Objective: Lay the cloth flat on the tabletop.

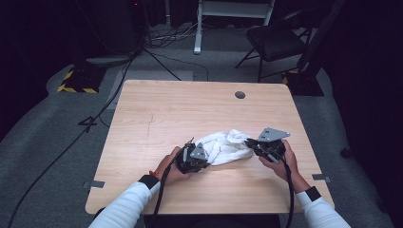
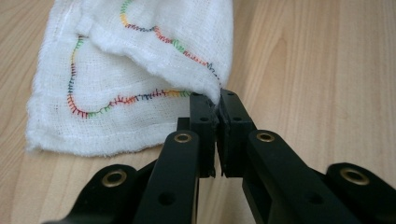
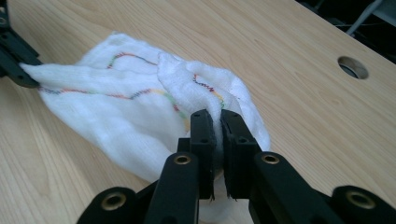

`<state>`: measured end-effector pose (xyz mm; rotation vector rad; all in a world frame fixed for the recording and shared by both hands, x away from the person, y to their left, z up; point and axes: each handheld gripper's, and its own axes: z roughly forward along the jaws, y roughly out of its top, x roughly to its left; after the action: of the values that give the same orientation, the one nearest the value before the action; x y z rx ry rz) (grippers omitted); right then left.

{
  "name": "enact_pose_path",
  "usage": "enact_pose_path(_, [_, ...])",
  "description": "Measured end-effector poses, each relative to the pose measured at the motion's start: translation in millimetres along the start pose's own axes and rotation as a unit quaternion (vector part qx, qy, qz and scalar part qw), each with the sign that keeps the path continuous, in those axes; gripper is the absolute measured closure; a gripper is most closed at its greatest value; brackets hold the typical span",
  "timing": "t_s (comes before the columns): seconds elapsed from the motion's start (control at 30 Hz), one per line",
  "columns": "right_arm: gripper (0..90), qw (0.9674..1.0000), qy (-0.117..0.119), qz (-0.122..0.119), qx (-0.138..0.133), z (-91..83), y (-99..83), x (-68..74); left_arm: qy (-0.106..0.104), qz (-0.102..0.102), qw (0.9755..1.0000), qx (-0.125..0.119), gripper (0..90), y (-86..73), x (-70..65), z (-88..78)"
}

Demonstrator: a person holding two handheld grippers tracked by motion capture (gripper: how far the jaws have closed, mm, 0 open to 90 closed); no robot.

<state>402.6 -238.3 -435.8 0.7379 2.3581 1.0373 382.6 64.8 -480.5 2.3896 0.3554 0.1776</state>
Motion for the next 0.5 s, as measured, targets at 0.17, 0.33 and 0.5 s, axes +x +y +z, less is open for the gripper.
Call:
enact_pose_path(0.17, [82.9,0.9997,-0.006,0.02,0.016,-11.8,-18.0,-9.1,-0.014,0.013,0.9998,0.012,85.5,1.2,-8.9,4.5])
enact_pose_path(0.33, [80.7,0.999,-0.011,0.031,0.031,-14.6,-29.3,-14.1,-0.008,0.012,0.9998,0.014,76.0,1.4,-9.5,4.0])
enact_pose_path(0.5, [72.0,0.9981,-0.016,0.047,0.036,-17.4,-36.1,-20.0,0.011,-0.008,0.9999,0.006,61.3,-3.3,-5.5,-10.3])
